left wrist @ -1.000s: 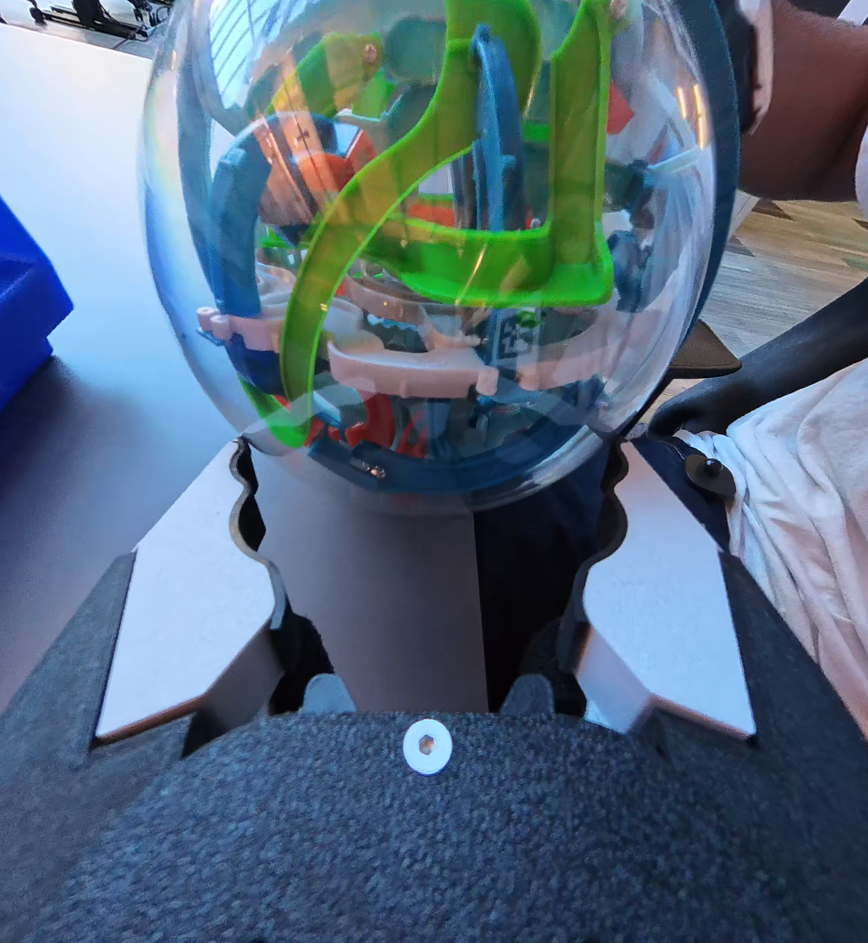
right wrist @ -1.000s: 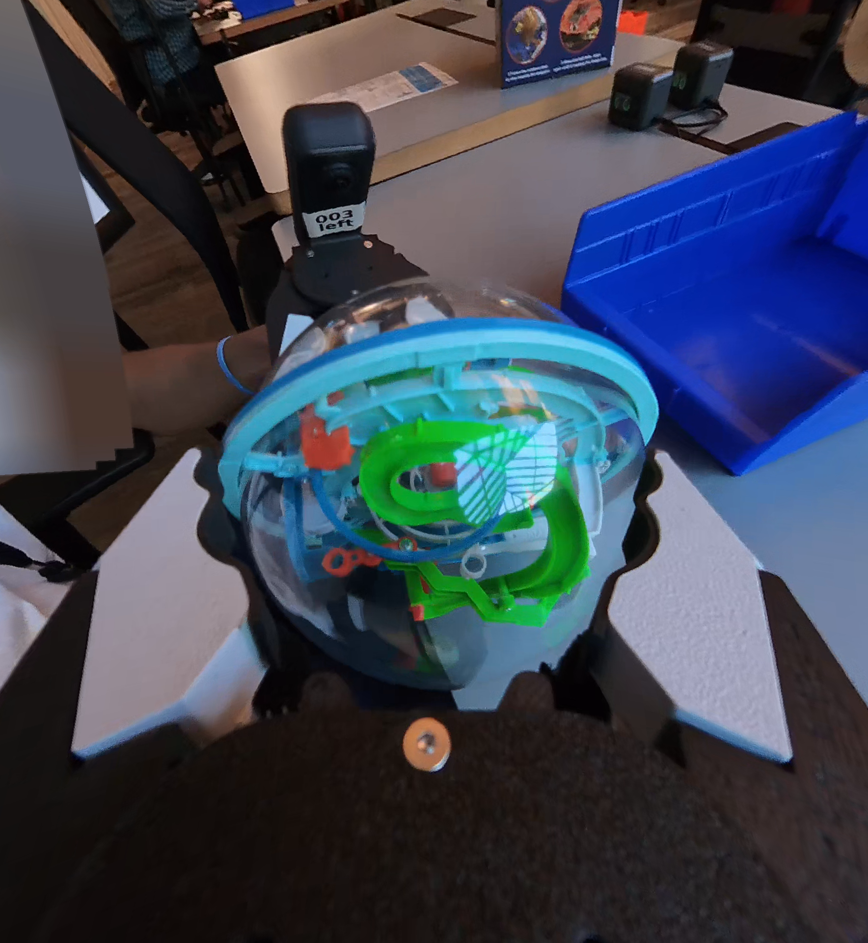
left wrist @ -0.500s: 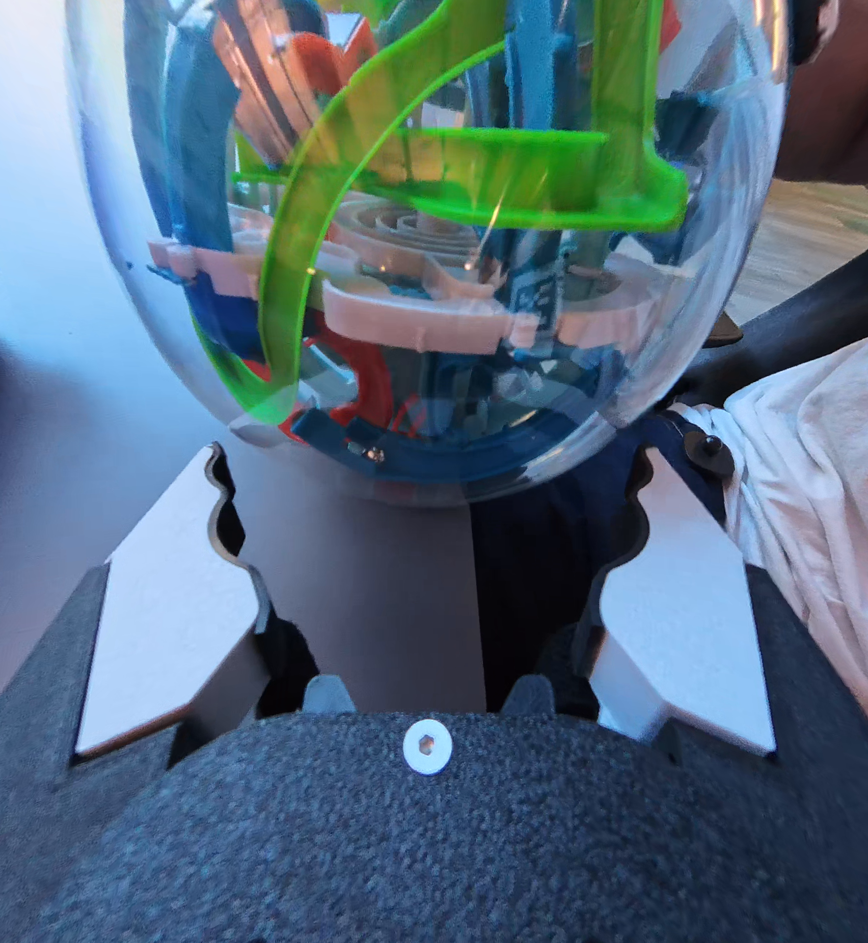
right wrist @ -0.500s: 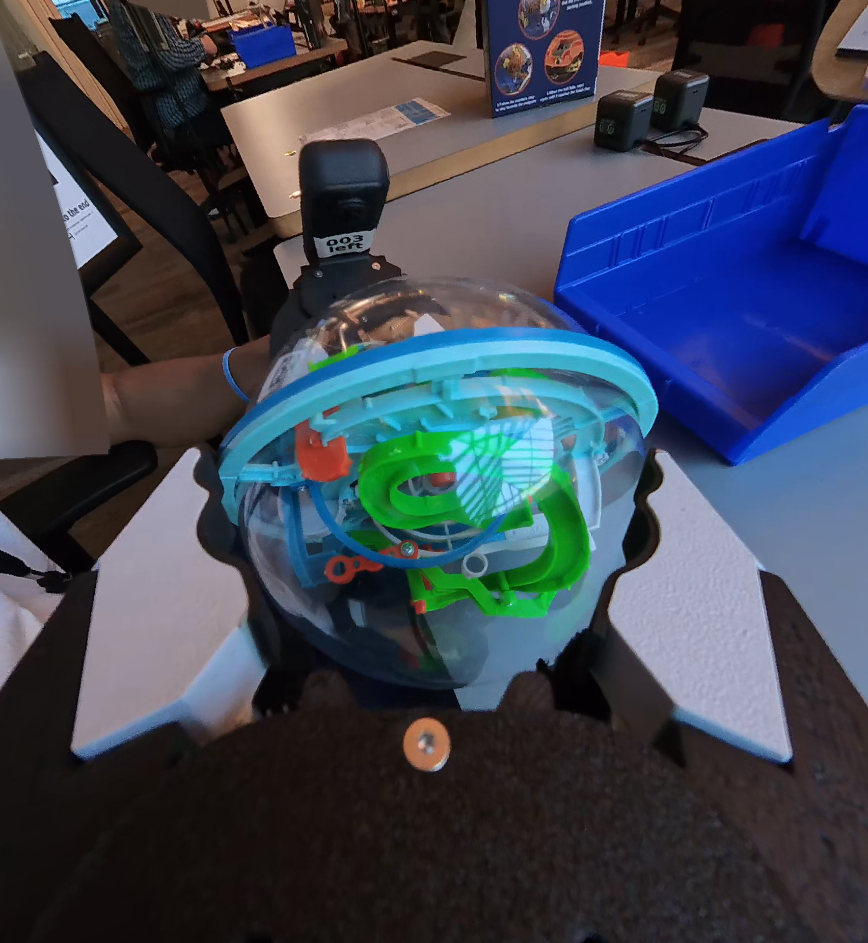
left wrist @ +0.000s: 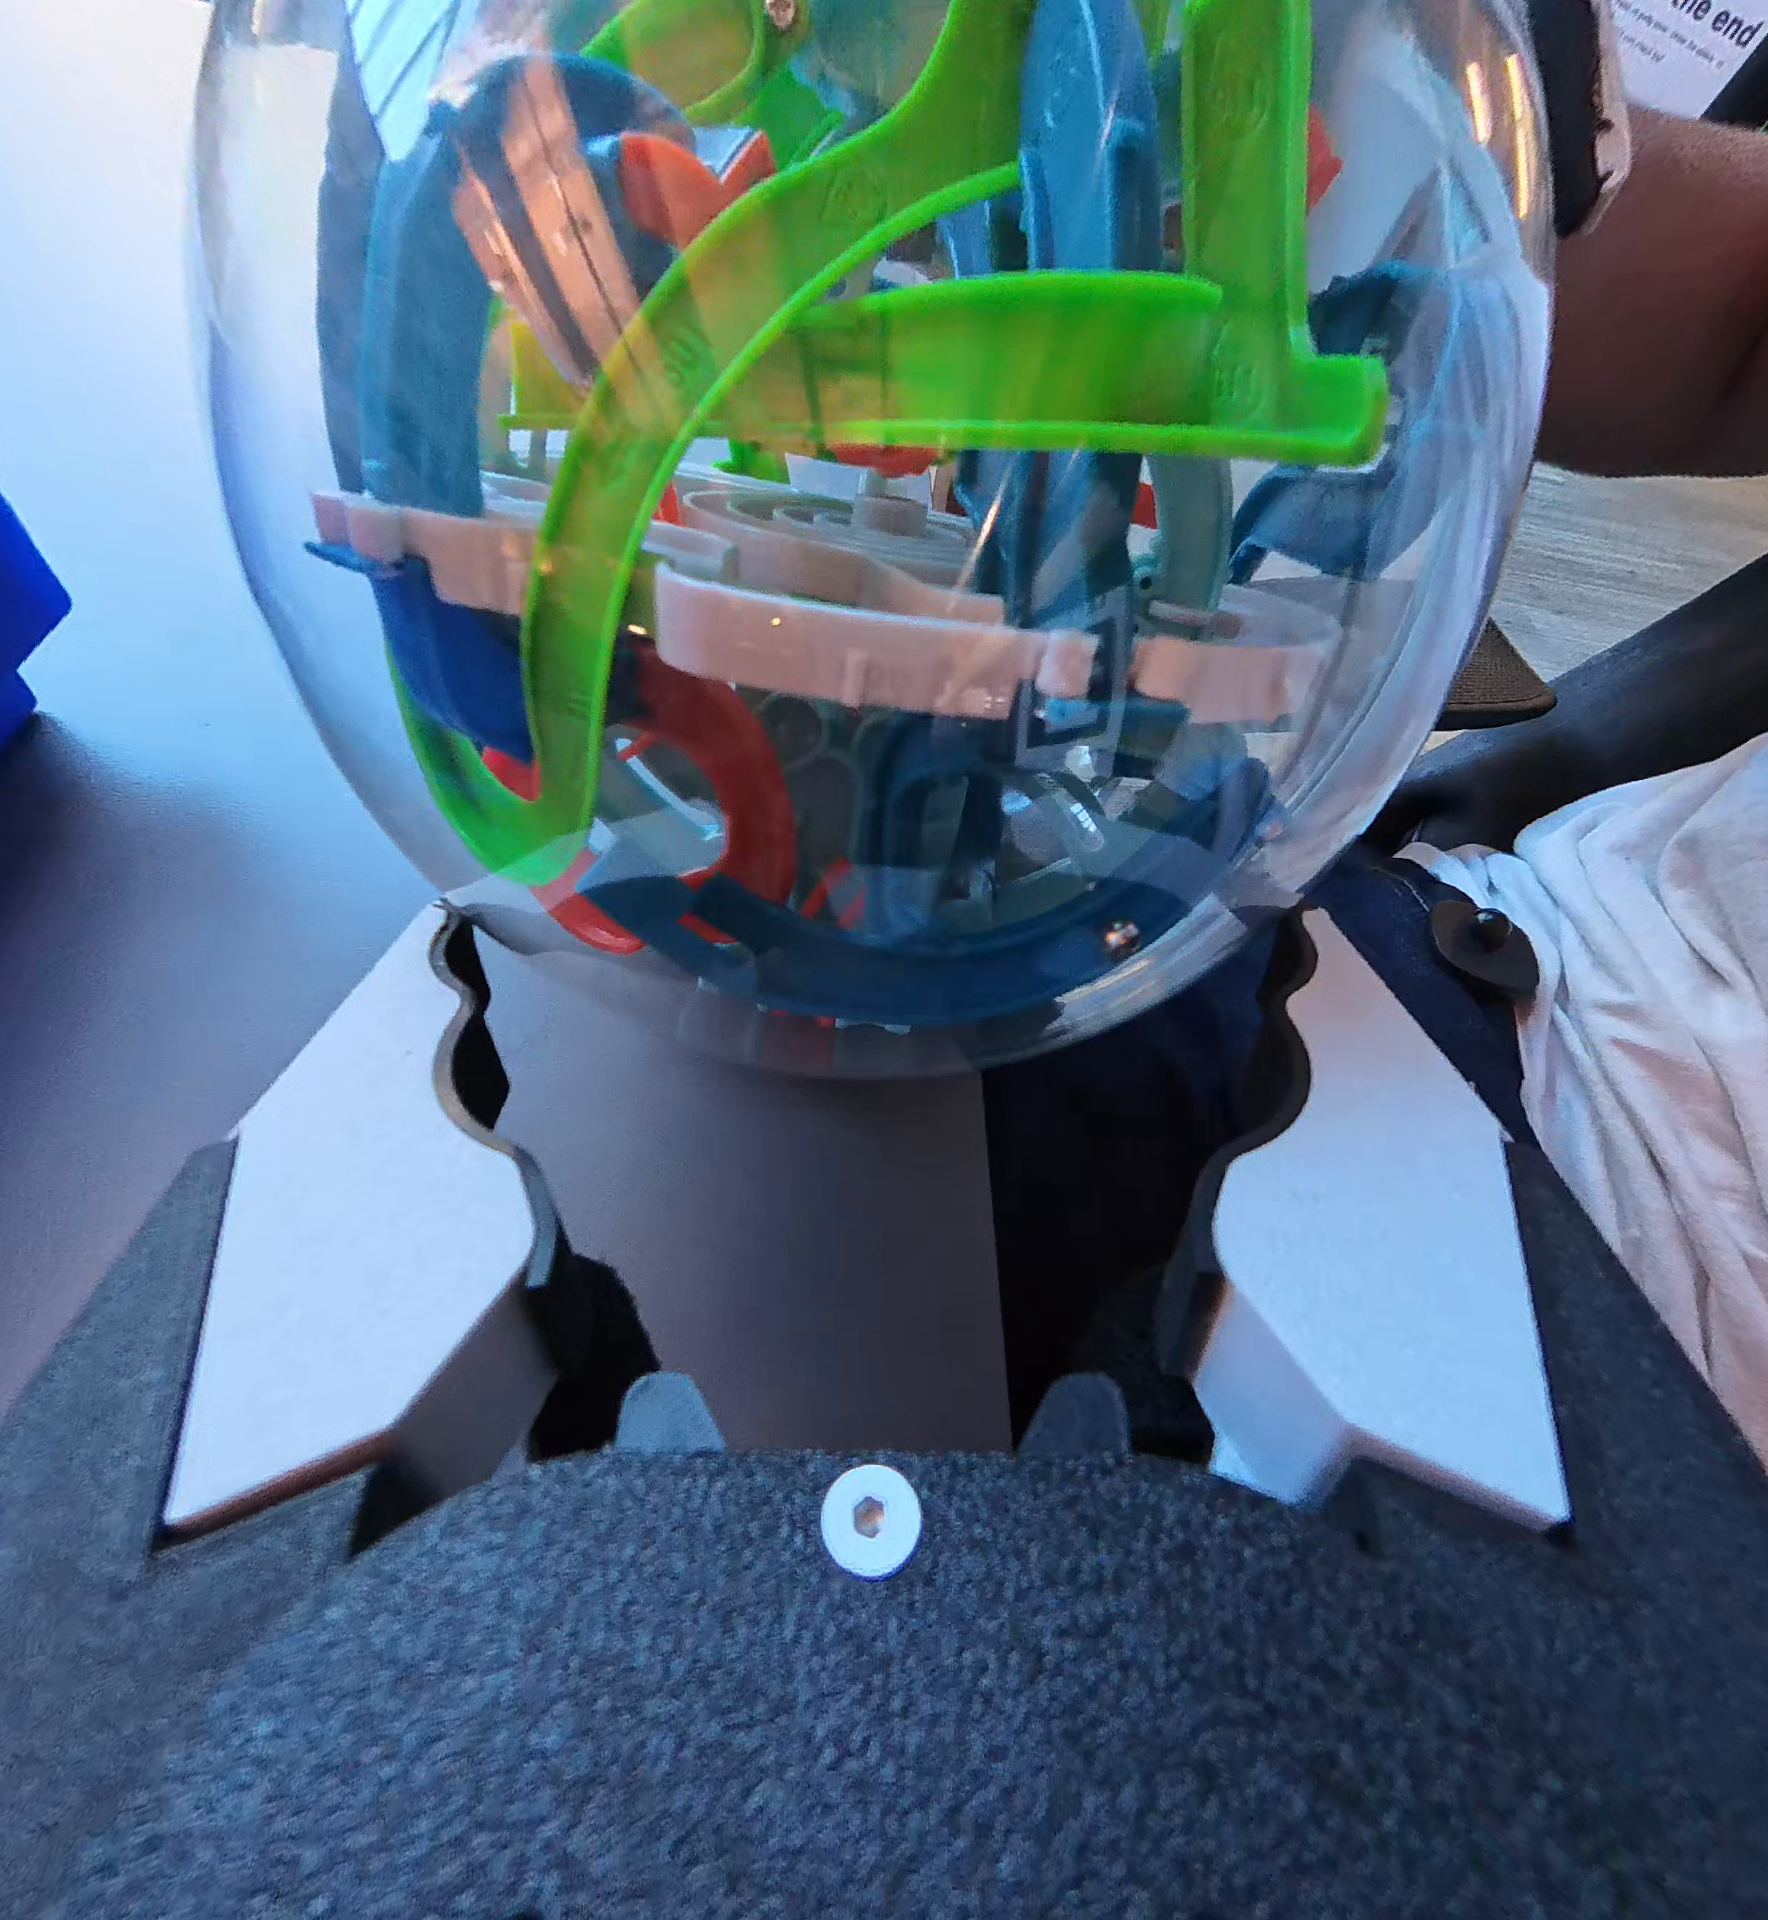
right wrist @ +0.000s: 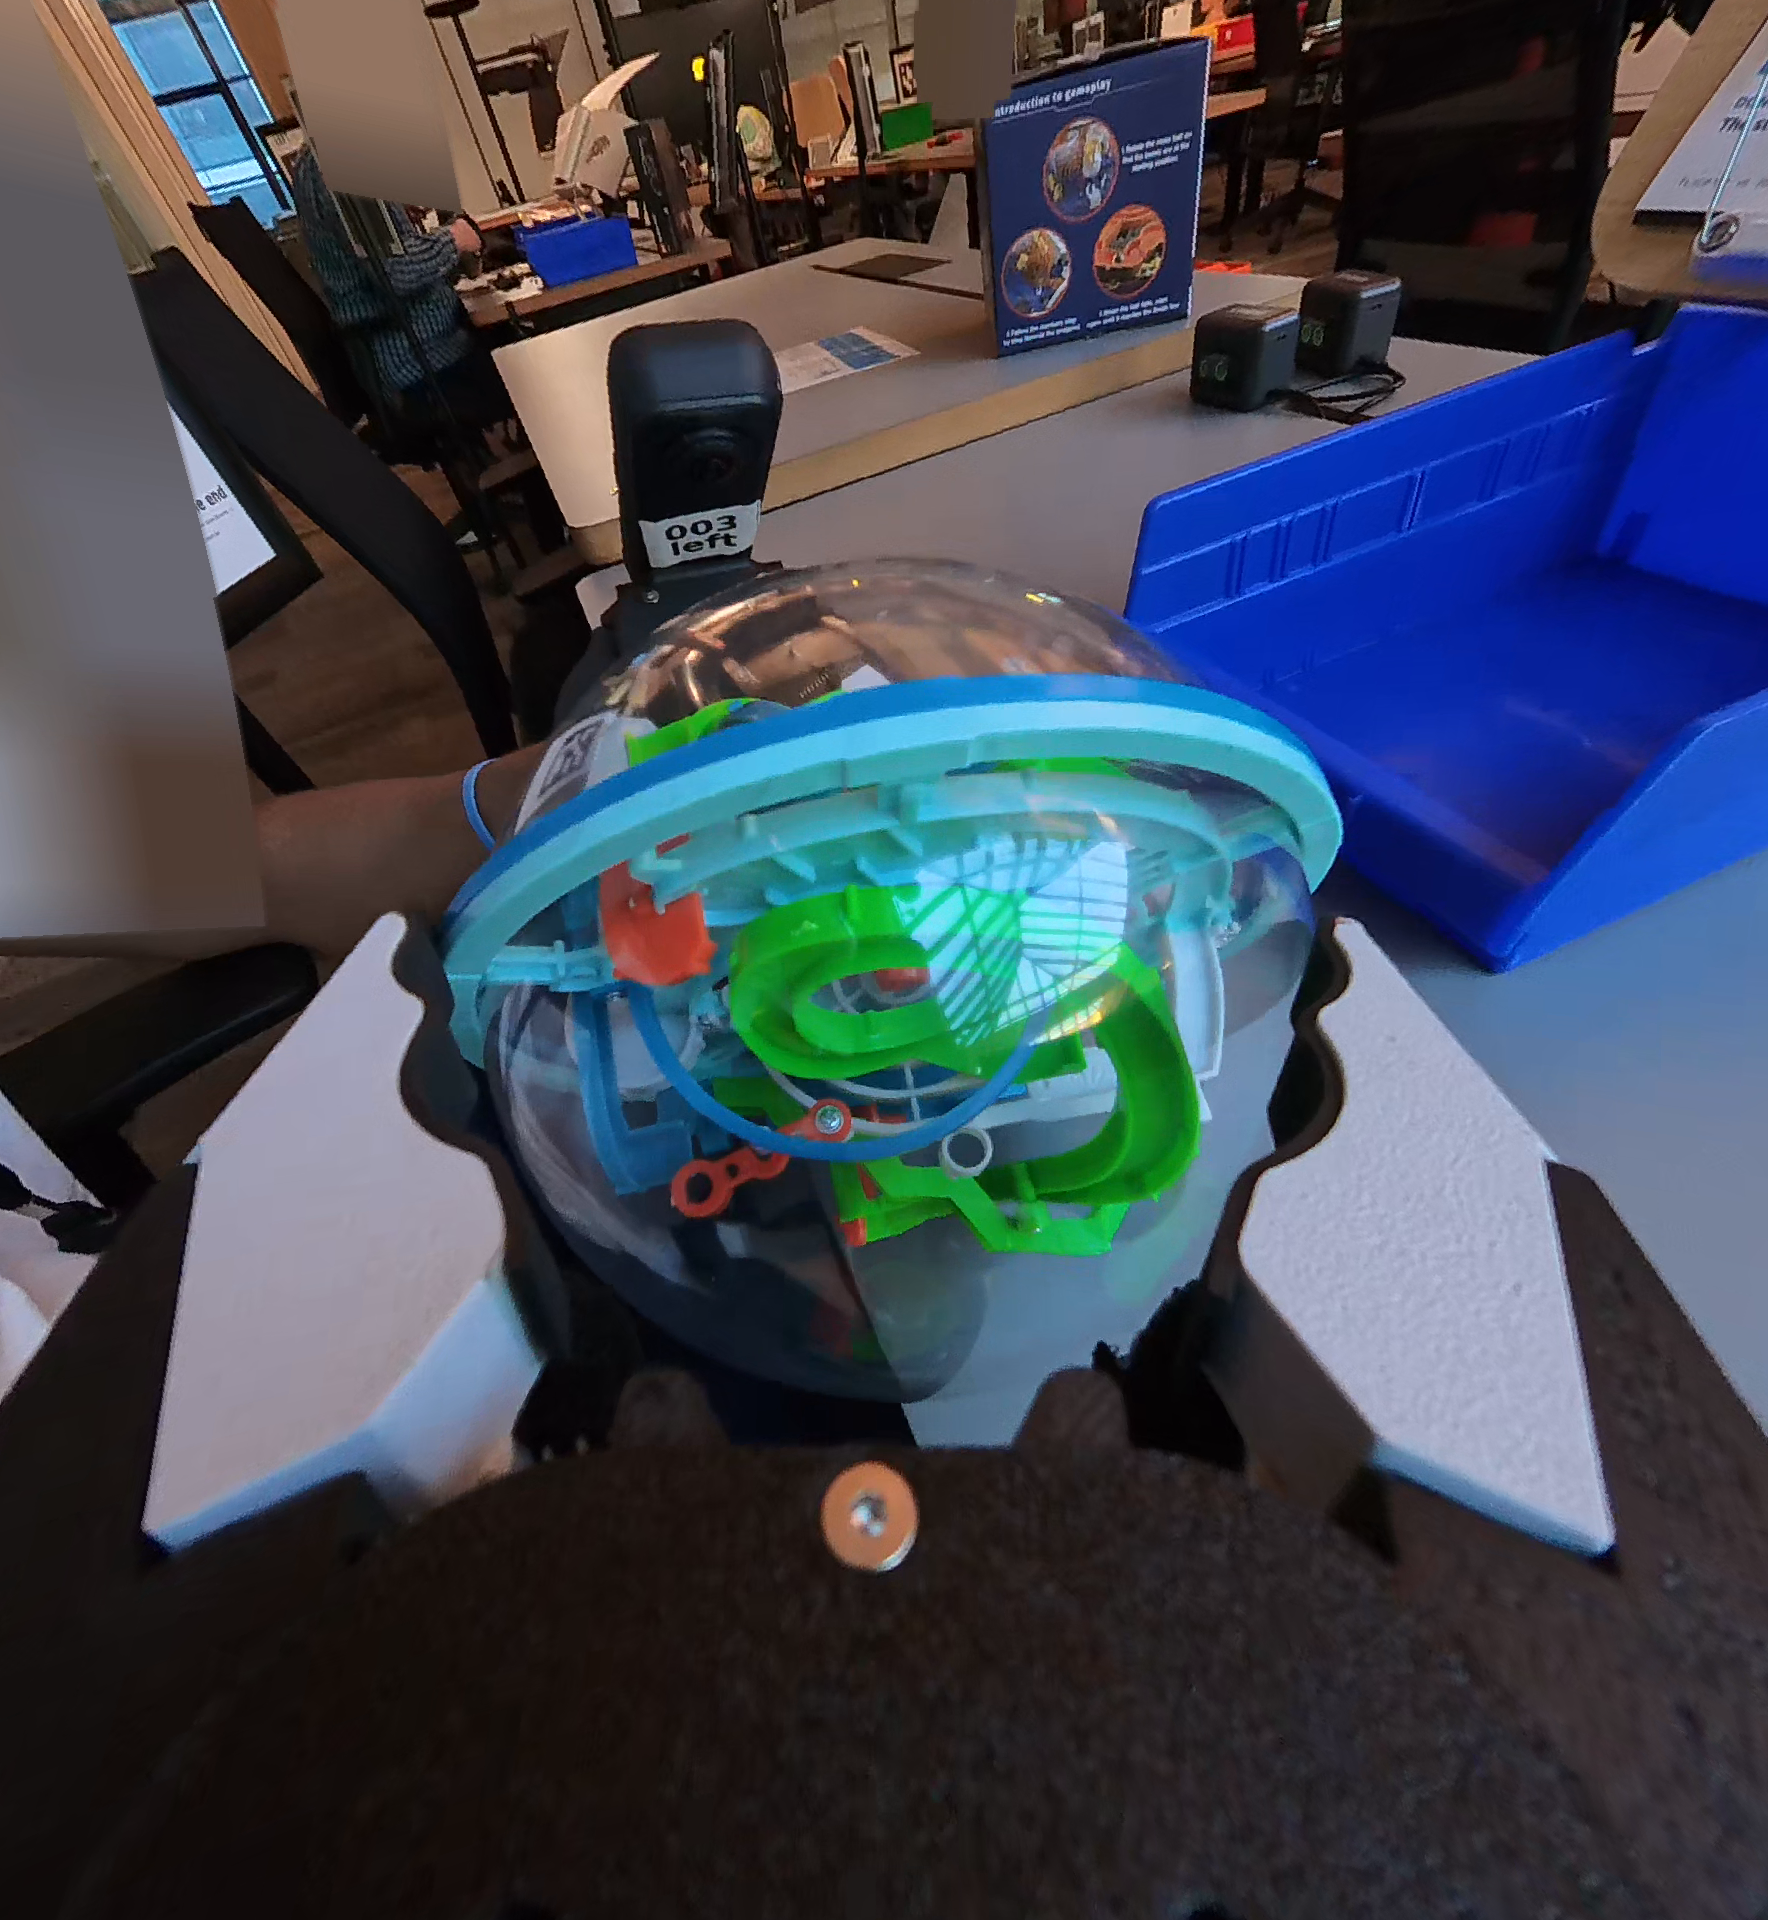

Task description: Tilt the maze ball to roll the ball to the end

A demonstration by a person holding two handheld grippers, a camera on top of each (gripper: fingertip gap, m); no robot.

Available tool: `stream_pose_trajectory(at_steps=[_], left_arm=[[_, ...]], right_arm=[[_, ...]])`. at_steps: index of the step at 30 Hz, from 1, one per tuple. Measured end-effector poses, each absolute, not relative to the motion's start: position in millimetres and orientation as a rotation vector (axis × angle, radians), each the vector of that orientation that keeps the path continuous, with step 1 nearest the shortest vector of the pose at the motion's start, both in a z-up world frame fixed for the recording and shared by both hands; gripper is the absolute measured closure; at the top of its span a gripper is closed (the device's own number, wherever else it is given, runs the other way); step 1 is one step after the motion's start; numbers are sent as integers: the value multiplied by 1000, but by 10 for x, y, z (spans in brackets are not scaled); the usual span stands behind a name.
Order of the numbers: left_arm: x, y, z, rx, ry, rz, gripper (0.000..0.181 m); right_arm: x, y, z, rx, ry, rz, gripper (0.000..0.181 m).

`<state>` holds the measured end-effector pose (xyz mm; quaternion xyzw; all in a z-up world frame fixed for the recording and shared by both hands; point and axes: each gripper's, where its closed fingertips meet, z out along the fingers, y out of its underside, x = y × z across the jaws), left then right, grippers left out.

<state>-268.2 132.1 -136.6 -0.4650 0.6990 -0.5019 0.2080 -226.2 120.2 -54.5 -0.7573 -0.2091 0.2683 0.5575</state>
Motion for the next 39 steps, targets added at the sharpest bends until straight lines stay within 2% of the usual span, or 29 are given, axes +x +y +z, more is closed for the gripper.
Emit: stream_pose_trajectory(at_steps=[39], left_arm=[[-2692,1315,-1362,-1265,1950,-1377,38]], right_arm=[[-2289,1179,-505,-1615,-433,628,27]])
